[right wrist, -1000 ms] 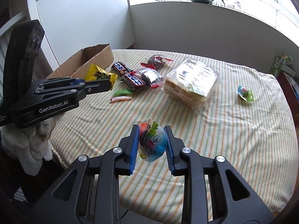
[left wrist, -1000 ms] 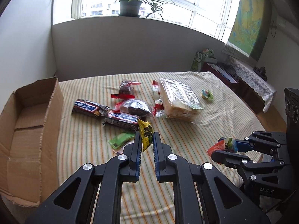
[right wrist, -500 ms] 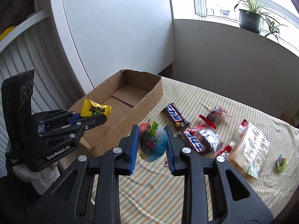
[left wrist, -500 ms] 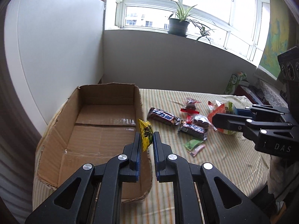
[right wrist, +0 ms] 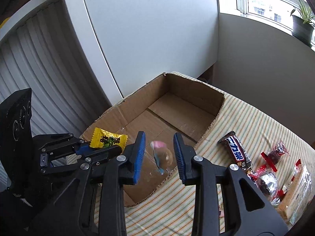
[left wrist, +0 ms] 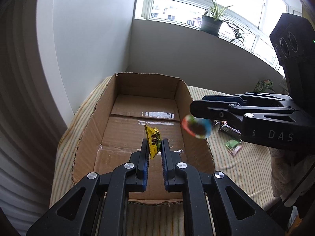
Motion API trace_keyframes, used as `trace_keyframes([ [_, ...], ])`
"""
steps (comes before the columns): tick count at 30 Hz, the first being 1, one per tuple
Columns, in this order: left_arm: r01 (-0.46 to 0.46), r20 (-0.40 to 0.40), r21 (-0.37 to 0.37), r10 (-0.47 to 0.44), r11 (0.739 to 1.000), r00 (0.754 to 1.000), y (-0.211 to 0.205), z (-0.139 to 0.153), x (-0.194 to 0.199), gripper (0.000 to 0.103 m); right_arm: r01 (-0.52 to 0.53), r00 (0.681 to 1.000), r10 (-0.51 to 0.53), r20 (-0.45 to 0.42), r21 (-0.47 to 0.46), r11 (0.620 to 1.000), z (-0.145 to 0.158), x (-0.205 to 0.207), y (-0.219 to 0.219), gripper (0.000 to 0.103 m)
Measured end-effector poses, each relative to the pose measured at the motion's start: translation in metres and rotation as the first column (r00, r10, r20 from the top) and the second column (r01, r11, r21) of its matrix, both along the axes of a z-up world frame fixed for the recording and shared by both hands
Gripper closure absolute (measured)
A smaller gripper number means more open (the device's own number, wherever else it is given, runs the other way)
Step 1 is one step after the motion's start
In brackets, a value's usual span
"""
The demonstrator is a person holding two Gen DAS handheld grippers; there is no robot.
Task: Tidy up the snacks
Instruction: 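Carry both candies to the cardboard box and open both tools to drop them, then move both tools back over the snacks on the table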
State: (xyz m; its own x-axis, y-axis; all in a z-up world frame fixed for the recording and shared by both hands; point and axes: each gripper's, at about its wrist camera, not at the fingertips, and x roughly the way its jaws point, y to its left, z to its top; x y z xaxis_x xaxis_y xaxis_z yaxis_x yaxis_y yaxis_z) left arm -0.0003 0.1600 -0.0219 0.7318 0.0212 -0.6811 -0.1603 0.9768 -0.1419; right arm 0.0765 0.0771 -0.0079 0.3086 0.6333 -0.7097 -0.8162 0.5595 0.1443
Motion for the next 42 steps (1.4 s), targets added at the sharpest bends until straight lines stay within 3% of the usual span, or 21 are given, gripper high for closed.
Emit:
trace_keyframes([
  [1,-0.004,0.0,-0.001,0.004,1.0,1.0,0.002,0.0,-0.001,0.092,0.006,1.0,-0.006,0.007,0.001,1.0,0.0,0.0,0.0,0.035],
  [2,-0.007,0.002,-0.003,0.007,1.0,1.0,0.003,0.001,-0.002,0.092,0.017,1.0,-0.017,0.016,0.007,1.0,0.001,0.0,-0.001,0.029],
  [3,-0.01,0.0,-0.005,0.01,1.0,1.0,0.004,0.001,-0.003,0.086,0.026,0.999,-0.026,0.021,0.017,1.0,0.003,0.0,-0.004,0.027],
  [4,-0.014,0.0,-0.008,0.014,1.0,1.0,0.006,0.002,-0.004,0.074,0.032,0.999,-0.032,0.019,0.023,0.999,0.005,0.0,-0.006,0.027],
  [6,-0.035,0.012,-0.012,0.035,0.999,0.999,0.008,0.004,-0.008,0.062,0.045,0.999,-0.045,0.014,0.033,0.998,0.01,0.0,-0.014,0.027],
  [9,-0.045,0.031,-0.02,0.046,0.999,0.998,0.006,0.011,-0.013,0.062,0.071,0.997,-0.072,0.034,0.038,0.997,0.02,-0.002,-0.031,0.026],
  [13,-0.03,0.047,-0.018,0.031,0.999,0.998,-0.003,0.02,-0.018,0.062,0.126,0.991,-0.128,0.049,0.046,0.991,0.034,-0.004,-0.068,0.01],
  [25,0.083,0.06,-0.025,-0.081,0.996,0.995,-0.057,0.029,-0.018,0.062,0.253,0.961,-0.256,0.104,0.037,0.967,0.049,-0.018,-0.174,0.01],
  [30,0.165,0.052,-0.03,-0.163,0.986,0.985,-0.087,0.026,-0.011,0.062,0.309,0.944,-0.315,0.095,0.067,0.949,0.038,-0.02,-0.218,0.01],
  [37,0.268,0.009,-0.047,-0.267,0.962,0.964,-0.132,0.01,0.009,0.062,0.407,0.908,-0.403,0.113,-0.014,0.913,0.015,-0.017,-0.279,0.01],
  [42,0.282,-0.046,-0.046,-0.284,0.958,0.958,-0.153,-0.009,0.036,0.062,0.446,0.893,-0.44,0.093,-0.053,0.893,0.002,0.003,-0.322,0.01],
])
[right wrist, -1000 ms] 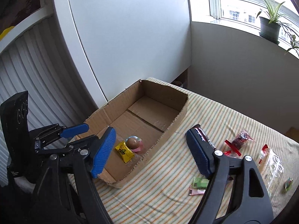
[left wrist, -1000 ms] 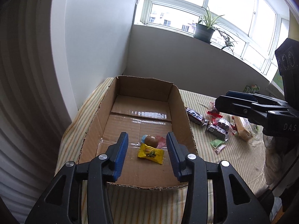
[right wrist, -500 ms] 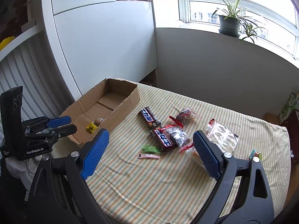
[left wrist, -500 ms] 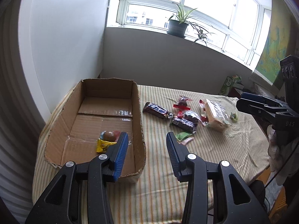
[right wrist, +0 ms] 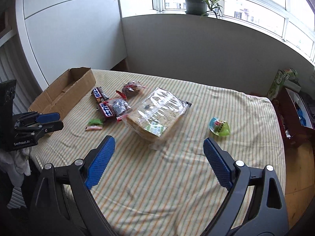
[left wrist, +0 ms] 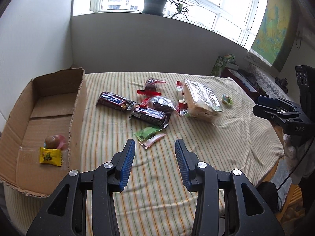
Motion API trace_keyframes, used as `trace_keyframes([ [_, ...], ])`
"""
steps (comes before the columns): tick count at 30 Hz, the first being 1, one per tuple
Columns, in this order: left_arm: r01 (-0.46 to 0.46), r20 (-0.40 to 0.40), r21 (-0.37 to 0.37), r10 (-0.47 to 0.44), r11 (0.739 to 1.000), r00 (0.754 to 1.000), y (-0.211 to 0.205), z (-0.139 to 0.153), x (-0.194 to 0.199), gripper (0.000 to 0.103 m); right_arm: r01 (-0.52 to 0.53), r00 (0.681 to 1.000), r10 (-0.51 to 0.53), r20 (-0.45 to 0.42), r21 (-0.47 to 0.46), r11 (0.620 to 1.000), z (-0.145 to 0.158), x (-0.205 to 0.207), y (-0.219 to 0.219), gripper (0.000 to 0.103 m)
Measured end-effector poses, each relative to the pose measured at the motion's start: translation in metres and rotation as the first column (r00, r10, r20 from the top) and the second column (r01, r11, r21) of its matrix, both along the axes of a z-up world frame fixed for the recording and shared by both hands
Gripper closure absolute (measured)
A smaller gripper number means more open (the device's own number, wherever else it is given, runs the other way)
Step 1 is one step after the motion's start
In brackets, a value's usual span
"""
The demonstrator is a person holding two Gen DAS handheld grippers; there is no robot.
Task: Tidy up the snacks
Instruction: 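Move both tools back over the snacks on the table, then grasp the green candy packet with the left tool while the right tool grasps the green jelly cup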
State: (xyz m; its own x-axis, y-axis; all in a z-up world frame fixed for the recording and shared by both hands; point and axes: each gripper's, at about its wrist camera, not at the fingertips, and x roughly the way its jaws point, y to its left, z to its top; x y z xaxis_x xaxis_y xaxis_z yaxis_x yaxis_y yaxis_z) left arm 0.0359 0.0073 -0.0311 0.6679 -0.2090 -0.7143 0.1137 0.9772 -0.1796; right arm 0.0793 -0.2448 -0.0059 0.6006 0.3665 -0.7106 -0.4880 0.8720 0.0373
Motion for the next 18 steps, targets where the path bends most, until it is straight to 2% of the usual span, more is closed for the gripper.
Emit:
trace_keyframes([
  [2,0.003,-0.02,0.013,-0.002,1.0,1.0,-0.006,-0.008,0.01,0.062,0.026,1.0,-0.026,-0.002,-0.015,1.0,-0.005,0.011,-0.015,0.01],
  [4,0.005,-0.04,0.024,-0.004,1.0,0.999,-0.01,-0.015,0.019,0.062,0.046,0.999,-0.046,-0.018,-0.017,0.999,-0.011,0.023,-0.028,0.018],
  [6,0.012,-0.057,0.032,-0.01,0.999,0.998,-0.013,-0.022,0.027,0.062,0.059,0.997,-0.06,-0.039,-0.022,0.998,-0.017,0.036,-0.039,0.021],
  [14,0.005,-0.117,0.046,0.0,0.999,0.993,-0.015,-0.042,0.052,0.068,0.093,0.991,-0.098,-0.092,-0.052,0.994,-0.046,0.089,-0.063,0.021],
  [18,-0.004,-0.127,0.086,0.015,0.996,0.992,-0.016,-0.044,0.06,0.068,0.097,0.99,-0.103,-0.1,-0.062,0.993,-0.053,0.104,-0.064,0.021],
])
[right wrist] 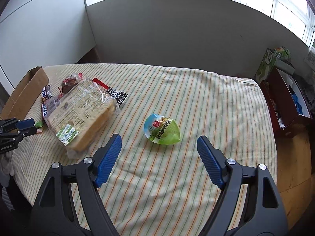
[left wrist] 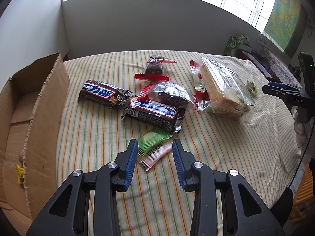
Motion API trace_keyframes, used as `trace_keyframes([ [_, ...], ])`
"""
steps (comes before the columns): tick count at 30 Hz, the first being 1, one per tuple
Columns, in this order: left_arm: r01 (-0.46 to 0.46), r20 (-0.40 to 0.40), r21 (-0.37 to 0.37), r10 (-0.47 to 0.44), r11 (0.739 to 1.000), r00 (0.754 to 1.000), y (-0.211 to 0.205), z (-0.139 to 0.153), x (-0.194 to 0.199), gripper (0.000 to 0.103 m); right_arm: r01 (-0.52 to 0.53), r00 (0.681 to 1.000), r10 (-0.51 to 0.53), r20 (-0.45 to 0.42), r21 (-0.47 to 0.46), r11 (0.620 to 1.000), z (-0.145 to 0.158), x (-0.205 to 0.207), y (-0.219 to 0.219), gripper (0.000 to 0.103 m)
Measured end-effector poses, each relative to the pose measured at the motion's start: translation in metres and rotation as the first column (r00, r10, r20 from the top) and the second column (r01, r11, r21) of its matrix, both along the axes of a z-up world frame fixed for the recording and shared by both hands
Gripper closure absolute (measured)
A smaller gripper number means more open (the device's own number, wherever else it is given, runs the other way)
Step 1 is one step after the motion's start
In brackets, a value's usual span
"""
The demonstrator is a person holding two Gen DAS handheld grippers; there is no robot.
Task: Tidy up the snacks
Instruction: 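Grasp the green candy packet with the left tool while the right tool grasps the green jelly cup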
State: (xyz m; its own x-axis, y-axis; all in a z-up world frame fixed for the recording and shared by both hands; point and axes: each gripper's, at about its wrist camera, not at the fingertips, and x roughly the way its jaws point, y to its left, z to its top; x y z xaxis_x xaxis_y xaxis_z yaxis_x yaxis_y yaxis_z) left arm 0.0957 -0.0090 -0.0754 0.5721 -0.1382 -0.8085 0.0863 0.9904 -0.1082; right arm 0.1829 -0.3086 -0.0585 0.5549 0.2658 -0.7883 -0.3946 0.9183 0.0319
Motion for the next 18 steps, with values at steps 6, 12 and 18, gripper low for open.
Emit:
trace_keyframes([
  [6,0.002,-0.024,0.025,-0.002,1.0,1.0,-0.001,-0.007,0.008,0.068,-0.027,1.0,0.027,0.003,-0.023,0.999,-0.005,0.009,0.007,0.021],
  [12,-0.02,-0.013,0.043,0.021,0.999,1.0,-0.003,-0.01,0.012,0.068,-0.048,0.999,0.048,-0.003,-0.043,0.998,-0.01,0.015,0.015,0.021],
  [18,-0.049,-0.01,0.037,0.049,0.998,0.999,-0.001,-0.016,0.021,0.068,-0.066,0.998,0.065,-0.013,-0.069,0.995,-0.018,0.022,0.023,0.023],
])
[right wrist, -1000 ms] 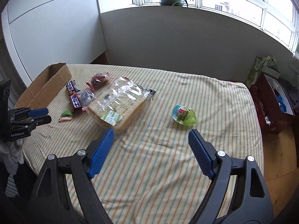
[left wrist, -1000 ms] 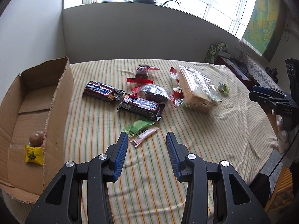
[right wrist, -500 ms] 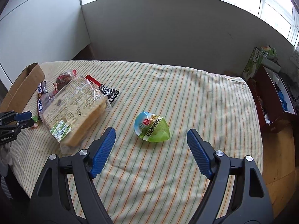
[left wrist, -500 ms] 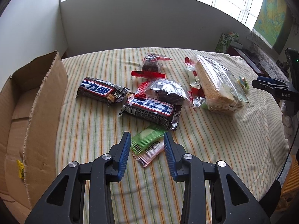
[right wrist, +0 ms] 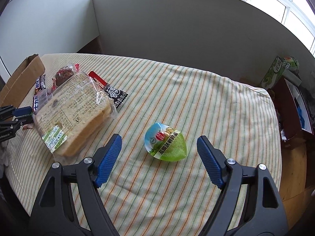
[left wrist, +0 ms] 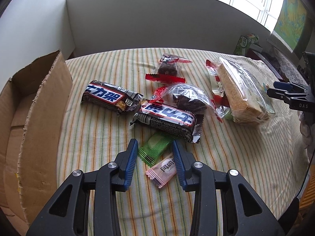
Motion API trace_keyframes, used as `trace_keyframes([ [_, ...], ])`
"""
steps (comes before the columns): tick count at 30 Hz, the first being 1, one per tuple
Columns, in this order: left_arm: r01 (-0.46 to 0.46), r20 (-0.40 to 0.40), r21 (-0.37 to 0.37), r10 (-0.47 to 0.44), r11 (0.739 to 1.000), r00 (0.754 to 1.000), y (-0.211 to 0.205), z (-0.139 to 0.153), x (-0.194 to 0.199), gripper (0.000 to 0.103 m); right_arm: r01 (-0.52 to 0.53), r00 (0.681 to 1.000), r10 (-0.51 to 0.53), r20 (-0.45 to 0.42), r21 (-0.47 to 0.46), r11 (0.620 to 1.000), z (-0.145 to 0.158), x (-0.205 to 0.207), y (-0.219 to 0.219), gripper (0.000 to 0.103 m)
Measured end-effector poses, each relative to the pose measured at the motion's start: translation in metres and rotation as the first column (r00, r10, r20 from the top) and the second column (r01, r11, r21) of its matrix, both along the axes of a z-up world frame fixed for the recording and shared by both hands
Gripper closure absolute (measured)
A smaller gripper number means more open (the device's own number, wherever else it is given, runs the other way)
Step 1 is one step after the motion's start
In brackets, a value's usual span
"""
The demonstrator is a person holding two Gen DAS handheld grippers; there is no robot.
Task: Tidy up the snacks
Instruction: 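Grasp the green candy packet with the left tool while the right tool grasps the green jelly cup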
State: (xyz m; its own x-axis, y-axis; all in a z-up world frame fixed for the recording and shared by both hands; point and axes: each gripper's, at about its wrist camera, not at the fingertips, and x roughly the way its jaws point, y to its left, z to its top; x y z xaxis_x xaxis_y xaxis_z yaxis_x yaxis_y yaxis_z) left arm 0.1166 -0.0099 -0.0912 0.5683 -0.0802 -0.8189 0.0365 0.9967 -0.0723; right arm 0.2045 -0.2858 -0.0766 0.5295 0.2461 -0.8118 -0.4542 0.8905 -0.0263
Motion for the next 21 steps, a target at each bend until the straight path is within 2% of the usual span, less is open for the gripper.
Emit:
trace_keyframes([
  [1,-0.003,0.003,0.001,0.003,1.0,1.0,0.0,0.0,0.001,0.068,-0.004,1.0,0.004,-0.004,0.001,1.0,-0.001,0.001,0.001,0.028],
  [5,0.016,0.013,0.035,-0.017,0.999,1.0,-0.007,-0.003,0.006,0.068,-0.014,1.0,0.014,-0.023,-0.003,1.0,-0.008,0.006,0.003,0.032],
  [6,0.018,0.016,0.031,-0.019,0.999,1.0,-0.007,-0.003,0.006,0.068,-0.017,0.999,0.017,-0.031,0.0,1.0,-0.01,0.007,0.002,0.038],
  [8,0.019,0.019,0.021,-0.02,1.0,1.0,-0.005,-0.003,0.006,0.069,-0.016,0.999,0.016,-0.045,-0.004,1.0,-0.014,0.009,0.002,0.042],
  [10,0.017,0.022,0.019,-0.017,1.0,1.0,-0.004,-0.003,0.005,0.075,-0.013,0.999,0.012,-0.051,-0.006,1.0,-0.017,0.011,0.0,0.046],
  [14,0.02,0.024,0.023,-0.02,1.0,1.0,-0.002,-0.002,0.004,0.079,0.0,0.998,0.001,-0.063,0.01,1.0,-0.02,0.015,-0.002,0.048],
  [16,0.016,0.025,0.016,-0.016,1.0,1.0,-0.002,-0.002,0.003,0.082,-0.001,0.998,0.001,-0.057,-0.002,1.0,-0.02,0.016,0.0,0.058],
  [21,0.013,0.02,0.002,-0.013,1.0,1.0,0.006,0.0,-0.005,0.084,-0.006,0.998,0.005,-0.062,-0.008,1.0,-0.019,0.012,0.001,0.061],
])
